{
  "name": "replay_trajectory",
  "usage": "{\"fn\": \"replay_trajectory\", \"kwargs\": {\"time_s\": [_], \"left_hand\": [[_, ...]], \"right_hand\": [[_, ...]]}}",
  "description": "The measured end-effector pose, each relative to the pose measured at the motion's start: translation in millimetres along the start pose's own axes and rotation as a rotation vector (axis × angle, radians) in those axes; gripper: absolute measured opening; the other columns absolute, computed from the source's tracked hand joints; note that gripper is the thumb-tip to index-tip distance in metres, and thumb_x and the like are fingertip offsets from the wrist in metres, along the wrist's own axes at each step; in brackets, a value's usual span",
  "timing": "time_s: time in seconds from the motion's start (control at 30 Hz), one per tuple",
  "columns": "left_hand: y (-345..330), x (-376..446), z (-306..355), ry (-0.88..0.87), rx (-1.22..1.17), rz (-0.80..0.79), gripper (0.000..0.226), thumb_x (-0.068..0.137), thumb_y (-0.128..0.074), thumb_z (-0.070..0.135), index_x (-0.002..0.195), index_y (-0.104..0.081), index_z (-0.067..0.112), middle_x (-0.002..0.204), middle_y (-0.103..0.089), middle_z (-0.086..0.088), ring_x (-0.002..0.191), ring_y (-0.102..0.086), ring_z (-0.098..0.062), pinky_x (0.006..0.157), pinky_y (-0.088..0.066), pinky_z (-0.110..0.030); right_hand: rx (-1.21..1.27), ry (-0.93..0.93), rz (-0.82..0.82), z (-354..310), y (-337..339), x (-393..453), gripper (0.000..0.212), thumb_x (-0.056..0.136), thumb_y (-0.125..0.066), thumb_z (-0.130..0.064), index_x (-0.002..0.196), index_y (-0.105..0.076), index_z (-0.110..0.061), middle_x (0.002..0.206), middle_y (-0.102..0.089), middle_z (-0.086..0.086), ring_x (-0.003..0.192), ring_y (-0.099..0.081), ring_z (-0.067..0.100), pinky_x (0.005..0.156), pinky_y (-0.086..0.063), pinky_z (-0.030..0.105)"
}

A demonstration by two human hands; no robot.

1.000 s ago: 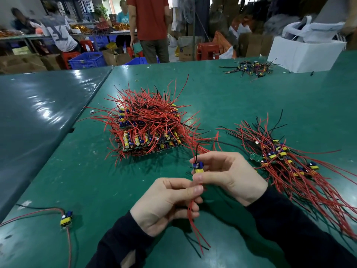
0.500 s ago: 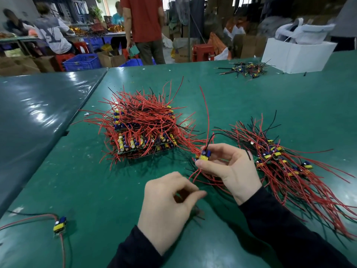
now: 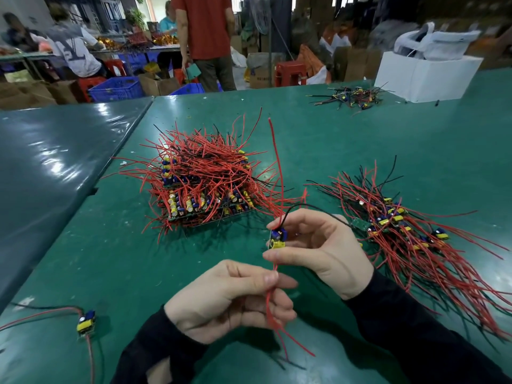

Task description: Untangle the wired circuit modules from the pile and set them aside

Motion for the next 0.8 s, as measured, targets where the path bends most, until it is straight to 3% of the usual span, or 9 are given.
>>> {"fn": "replay_trajectory", "kwargs": {"time_s": [0.13, 0.23, 0.33, 0.5, 0.6, 0.7, 0.8], "left_hand": [[-1, 4, 0, -0.032, 0.083, 0.204, 0.016, 0.061, -0.072, 0.021, 0.065, -0.075, 0.007, 0.057, -0.066, -0.007, 0.052, -0.067, -0.017, 0.052, -0.056, -0.025], [3, 8, 0, -0.146, 0.132, 0.403, 0.014, 0.07, -0.071, 0.015, 0.06, -0.07, 0.005, 0.055, -0.064, -0.013, 0.043, -0.061, -0.017, 0.042, -0.05, -0.022], [5, 9, 1, -0.216, 0.177, 0.511, 0.014, 0.08, -0.069, 0.011, 0.07, -0.069, 0.002, 0.057, -0.066, -0.013, 0.044, -0.062, -0.017, 0.042, -0.049, -0.021], [9, 7, 1, -0.11, 0.075, 0.314, 0.018, 0.062, -0.071, 0.02, 0.074, -0.078, 0.009, 0.066, -0.07, -0.009, 0.058, -0.068, -0.015, 0.052, -0.055, -0.022], [6, 9, -2, -0.09, 0.12, 0.372, 0.006, 0.068, -0.073, 0.012, 0.065, -0.076, 0.008, 0.063, -0.069, -0.012, 0.052, -0.066, -0.016, 0.049, -0.054, -0.023], [8, 11, -5, -0.116, 0.157, 0.447, 0.016, 0.076, -0.071, 0.007, 0.06, -0.075, 0.009, 0.063, -0.07, -0.012, 0.051, -0.066, -0.015, 0.048, -0.053, -0.023], [6, 11, -7, -0.038, 0.063, 0.294, 0.014, 0.062, -0.074, 0.02, 0.071, -0.077, 0.01, 0.067, -0.071, -0.009, 0.057, -0.068, -0.015, 0.054, -0.056, -0.025]], "right_hand": [[0.074, -0.056, 0.034, 7, -1, -2, 0.031, 0.052, -0.081, -0.005, 0.08, -0.075, -0.016, 0.071, -0.07, 0.004, 0.059, -0.062, 0.011, 0.055, -0.053, 0.022], [0.044, -0.042, 0.115, 10, 3, -1, 0.028, 0.05, -0.082, -0.007, 0.077, -0.074, -0.015, 0.069, -0.069, 0.004, 0.057, -0.061, 0.011, 0.054, -0.052, 0.021], [0.011, -0.006, 0.158, 8, 5, 2, 0.028, 0.053, -0.083, -0.002, 0.077, -0.072, -0.013, 0.071, -0.071, 0.002, 0.059, -0.062, 0.01, 0.058, -0.051, 0.018], [0.07, -0.025, 0.283, 8, 20, 4, 0.03, 0.057, -0.08, 0.009, 0.077, -0.071, -0.011, 0.071, -0.071, 0.0, 0.059, -0.06, 0.008, 0.057, -0.052, 0.019], [0.108, -0.073, 0.226, 12, 11, 1, 0.028, 0.052, -0.082, -0.001, 0.077, -0.073, -0.011, 0.067, -0.068, 0.001, 0.055, -0.059, 0.008, 0.05, -0.051, 0.022], [0.127, -0.089, 0.202, 12, 8, 1, 0.029, 0.048, -0.082, -0.007, 0.075, -0.074, -0.013, 0.067, -0.067, 0.002, 0.055, -0.059, 0.008, 0.049, -0.05, 0.02], [0.177, -0.069, 0.254, 8, 17, 6, 0.028, 0.048, -0.08, -0.005, 0.074, -0.073, -0.013, 0.067, -0.067, 0.001, 0.055, -0.059, 0.009, 0.05, -0.05, 0.02]]}}
Point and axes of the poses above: each hand's wrist, its own x-axis towards the middle knuckle, its own y-axis out of the back of the hand, z = x × y, the point moved 5 cm from there along x, towards the middle knuckle
